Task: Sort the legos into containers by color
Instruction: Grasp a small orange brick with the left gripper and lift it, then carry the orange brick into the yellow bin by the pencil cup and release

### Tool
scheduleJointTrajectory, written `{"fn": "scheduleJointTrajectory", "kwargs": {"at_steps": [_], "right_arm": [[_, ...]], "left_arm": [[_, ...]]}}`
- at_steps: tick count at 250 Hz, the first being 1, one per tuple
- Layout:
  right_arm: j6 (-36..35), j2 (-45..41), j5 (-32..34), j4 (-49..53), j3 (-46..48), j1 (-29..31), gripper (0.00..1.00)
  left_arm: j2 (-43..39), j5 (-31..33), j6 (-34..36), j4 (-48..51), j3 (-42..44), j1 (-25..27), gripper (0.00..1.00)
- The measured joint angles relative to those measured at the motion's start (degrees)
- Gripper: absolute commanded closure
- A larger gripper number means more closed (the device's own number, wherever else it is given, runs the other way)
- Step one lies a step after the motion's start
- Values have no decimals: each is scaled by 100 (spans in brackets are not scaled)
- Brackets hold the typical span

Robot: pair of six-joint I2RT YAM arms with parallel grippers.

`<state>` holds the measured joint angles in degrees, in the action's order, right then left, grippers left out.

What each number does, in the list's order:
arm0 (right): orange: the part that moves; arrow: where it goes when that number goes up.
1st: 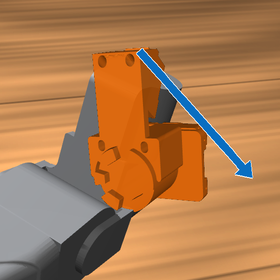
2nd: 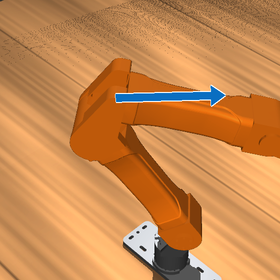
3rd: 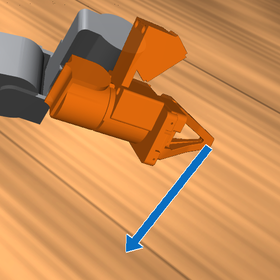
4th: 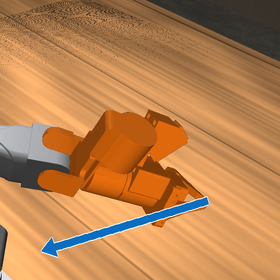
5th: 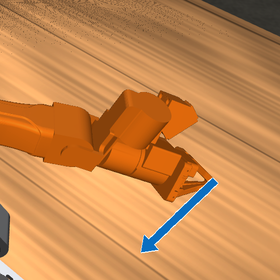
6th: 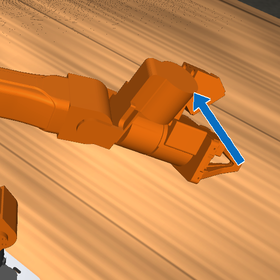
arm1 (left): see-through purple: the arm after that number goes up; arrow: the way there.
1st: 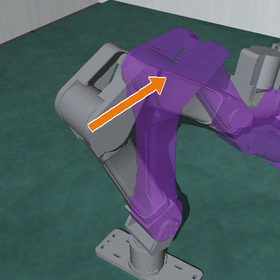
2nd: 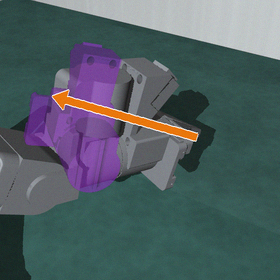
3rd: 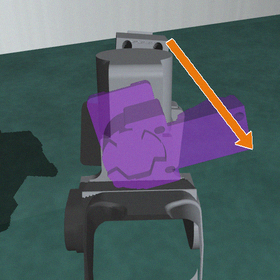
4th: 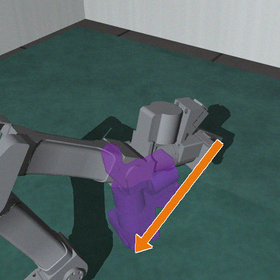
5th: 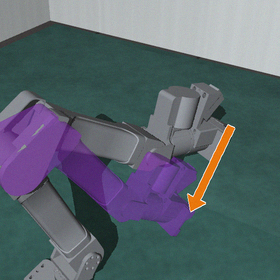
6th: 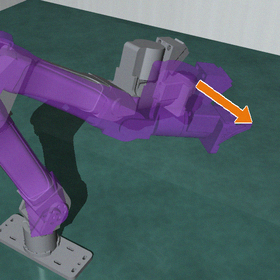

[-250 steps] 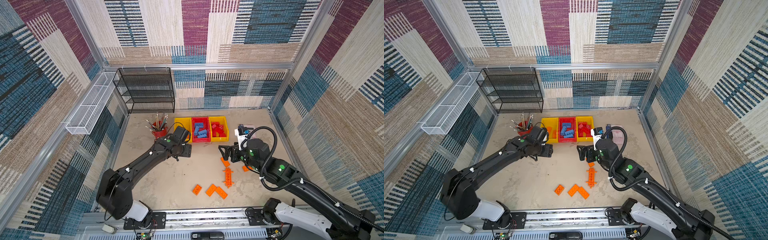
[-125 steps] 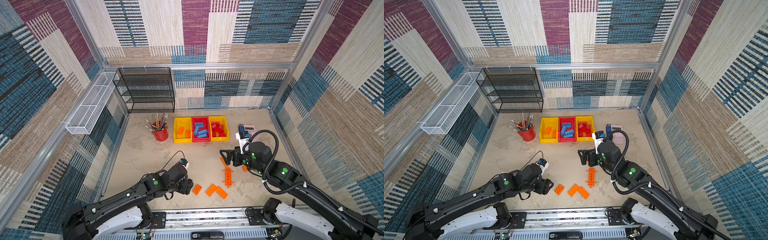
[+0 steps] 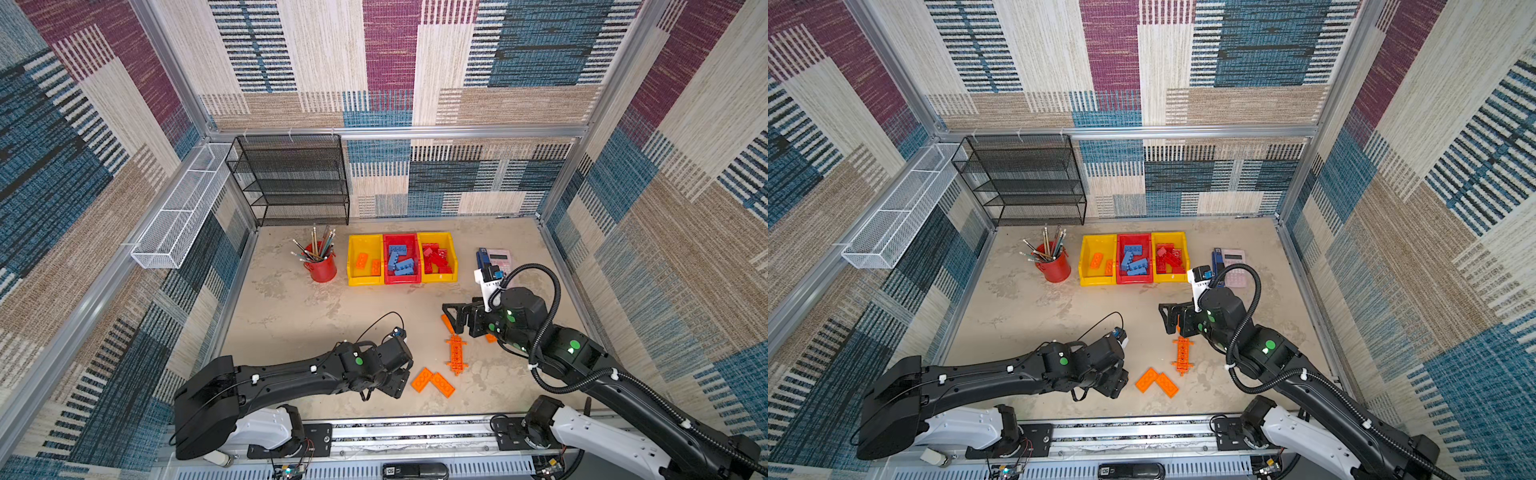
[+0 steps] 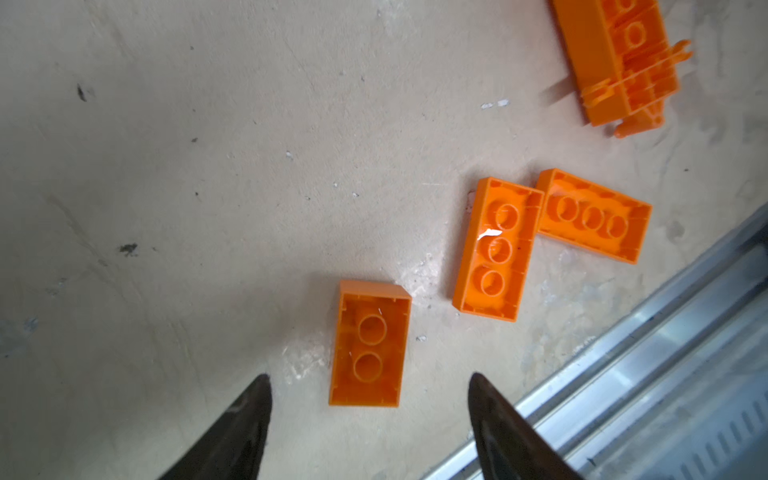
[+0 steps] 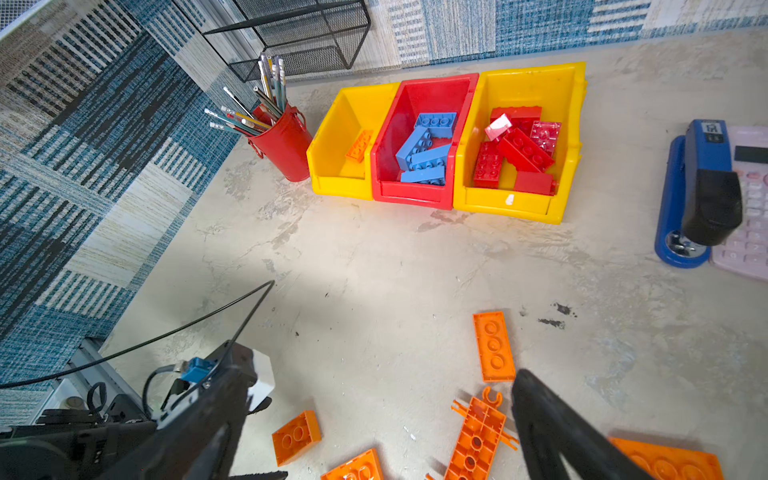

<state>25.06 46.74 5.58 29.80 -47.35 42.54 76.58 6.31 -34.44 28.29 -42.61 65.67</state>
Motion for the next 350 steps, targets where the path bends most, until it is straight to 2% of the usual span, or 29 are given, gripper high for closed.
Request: {"fn": "scheduleJointTrajectory", "kwargs": {"at_steps": [46, 67, 87, 118, 127, 179, 214, 243, 270, 298, 350], "right_arm": [[42, -146, 0, 9, 63, 2, 1], [50, -210, 2, 13, 63, 2, 1], [61, -273, 7, 55, 63, 2, 1], [66, -345, 13, 129, 63, 2, 1], [70, -356, 15, 131, 72, 2, 1], [107, -363, 28, 136, 162, -2, 1], [105, -361, 109, 133, 122, -2, 1], [94, -264, 212, 81, 22, -2, 1], [37, -101, 238, -52, -4, -2, 1], [-9, 85, 238, -221, 0, -2, 1], [-138, 448, 243, -485, 0, -4, 1]], "left_arm": [[437, -2, 17, -190, -9, 7, 27], [678, -4, 20, -275, -26, 7, 33], [887, -4, 31, -352, -57, 0, 44], [1064, 96, 66, -389, -149, -70, 75], [1078, 85, 85, -374, -181, -114, 80], [848, 105, 258, -48, -365, -656, 81], [435, 107, 476, 186, -697, -1412, 78], [455, 109, 831, 483, -1416, -2146, 77], [831, 83, 1143, 553, -2275, -2844, 77], [1589, -66, 1357, 678, -3187, -3451, 76], [3213, -232, 1519, 1008, -4918, -4039, 75]]}}
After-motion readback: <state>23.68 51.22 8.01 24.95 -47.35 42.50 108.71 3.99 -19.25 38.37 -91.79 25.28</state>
